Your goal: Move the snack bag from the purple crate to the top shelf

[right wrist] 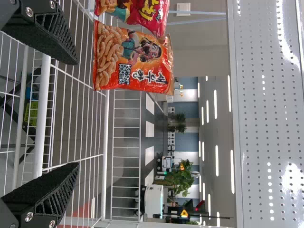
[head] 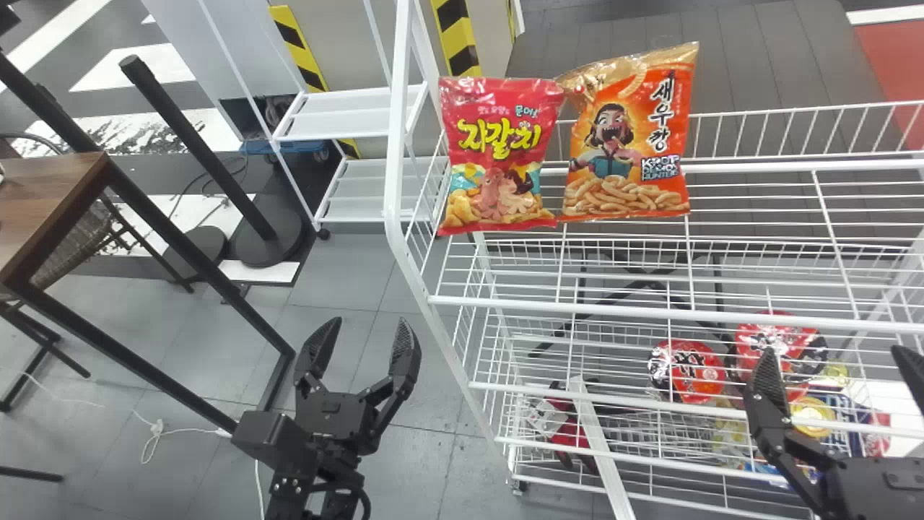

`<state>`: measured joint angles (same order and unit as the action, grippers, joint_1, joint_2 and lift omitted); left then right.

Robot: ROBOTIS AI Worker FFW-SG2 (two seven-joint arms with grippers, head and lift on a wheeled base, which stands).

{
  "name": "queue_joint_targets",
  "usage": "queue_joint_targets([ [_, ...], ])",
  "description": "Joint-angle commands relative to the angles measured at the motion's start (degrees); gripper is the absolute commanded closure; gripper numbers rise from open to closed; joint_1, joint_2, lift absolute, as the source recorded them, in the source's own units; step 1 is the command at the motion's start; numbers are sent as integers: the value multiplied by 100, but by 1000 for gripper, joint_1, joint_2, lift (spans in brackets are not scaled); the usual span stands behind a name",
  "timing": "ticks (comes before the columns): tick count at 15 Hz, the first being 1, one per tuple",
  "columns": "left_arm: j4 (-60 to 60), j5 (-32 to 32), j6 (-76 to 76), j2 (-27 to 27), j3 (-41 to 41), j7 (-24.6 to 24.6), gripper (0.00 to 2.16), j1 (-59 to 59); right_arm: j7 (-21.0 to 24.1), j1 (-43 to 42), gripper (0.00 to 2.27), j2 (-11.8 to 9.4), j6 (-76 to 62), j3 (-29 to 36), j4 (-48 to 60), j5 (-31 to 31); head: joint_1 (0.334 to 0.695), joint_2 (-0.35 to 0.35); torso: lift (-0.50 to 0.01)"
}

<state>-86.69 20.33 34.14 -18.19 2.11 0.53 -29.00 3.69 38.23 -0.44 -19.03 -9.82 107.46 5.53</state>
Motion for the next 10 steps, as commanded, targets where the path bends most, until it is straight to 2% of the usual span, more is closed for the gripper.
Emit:
queue_joint_targets([
  [1, 3, -20, 0, 17, 0, 0, 134, 0, 0, 0, 33, 49, 0, 7, -6, 1, 695, 283, -1],
  [10, 11, -46, 0, 70, 0, 0, 134, 0, -17, 0, 22, 49, -158, 33, -111, -79, 695, 280, -1],
])
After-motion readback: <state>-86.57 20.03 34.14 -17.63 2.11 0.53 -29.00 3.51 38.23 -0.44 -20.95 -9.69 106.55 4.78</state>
